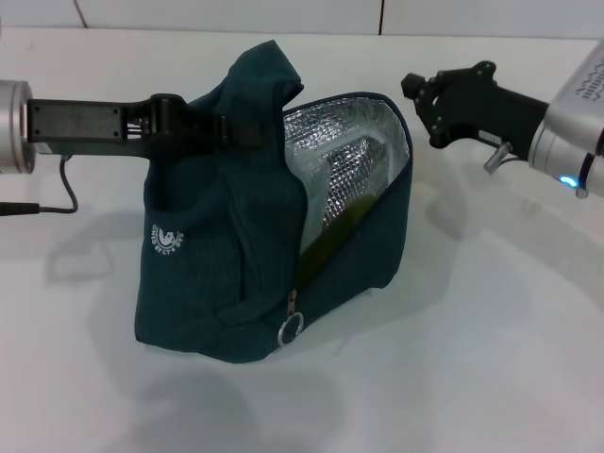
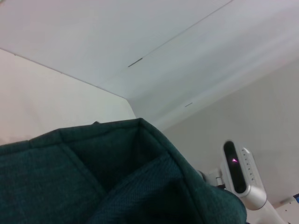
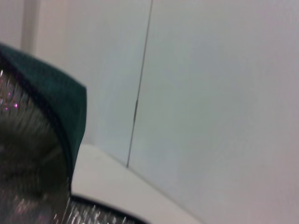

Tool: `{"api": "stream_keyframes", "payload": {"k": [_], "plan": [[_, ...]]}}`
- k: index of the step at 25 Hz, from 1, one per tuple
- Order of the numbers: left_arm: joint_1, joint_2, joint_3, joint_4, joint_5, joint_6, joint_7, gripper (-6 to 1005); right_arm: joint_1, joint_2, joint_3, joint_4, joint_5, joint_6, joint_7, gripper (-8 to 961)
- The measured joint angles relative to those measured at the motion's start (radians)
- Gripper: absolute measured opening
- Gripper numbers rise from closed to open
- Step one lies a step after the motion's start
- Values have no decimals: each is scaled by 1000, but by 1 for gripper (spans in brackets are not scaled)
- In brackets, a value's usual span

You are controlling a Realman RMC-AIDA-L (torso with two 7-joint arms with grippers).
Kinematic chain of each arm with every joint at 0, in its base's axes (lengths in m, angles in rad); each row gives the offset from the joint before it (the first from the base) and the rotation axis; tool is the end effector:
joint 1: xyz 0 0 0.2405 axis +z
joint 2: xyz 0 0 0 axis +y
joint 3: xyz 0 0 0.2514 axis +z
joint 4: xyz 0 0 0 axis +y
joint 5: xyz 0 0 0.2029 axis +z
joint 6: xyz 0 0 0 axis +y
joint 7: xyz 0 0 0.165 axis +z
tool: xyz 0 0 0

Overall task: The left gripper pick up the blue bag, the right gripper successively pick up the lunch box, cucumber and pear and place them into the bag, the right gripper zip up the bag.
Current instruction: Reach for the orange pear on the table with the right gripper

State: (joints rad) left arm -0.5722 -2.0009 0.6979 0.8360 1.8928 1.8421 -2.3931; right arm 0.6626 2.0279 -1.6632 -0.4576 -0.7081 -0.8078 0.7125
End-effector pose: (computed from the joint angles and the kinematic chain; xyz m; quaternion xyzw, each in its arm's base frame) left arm -0.1987 0.3296 0.0462 0.8034 0.5211 0.2811 0.0632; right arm 0.1856 0.4152 -0.0659 -0.9065 0.0672 0.2369 0.3428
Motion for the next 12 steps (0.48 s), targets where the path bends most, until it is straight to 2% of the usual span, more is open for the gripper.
{"api": "stream_keyframes", "payload": {"k": [5, 12], "plan": [[-1, 1, 0, 0, 0, 0, 0, 63, -55, -1, 32, -63, 14, -19, -7, 29], [-3, 3, 0, 0, 0, 0, -1, 64, -74, -7, 60, -59, 61, -68, 1, 62]]}}
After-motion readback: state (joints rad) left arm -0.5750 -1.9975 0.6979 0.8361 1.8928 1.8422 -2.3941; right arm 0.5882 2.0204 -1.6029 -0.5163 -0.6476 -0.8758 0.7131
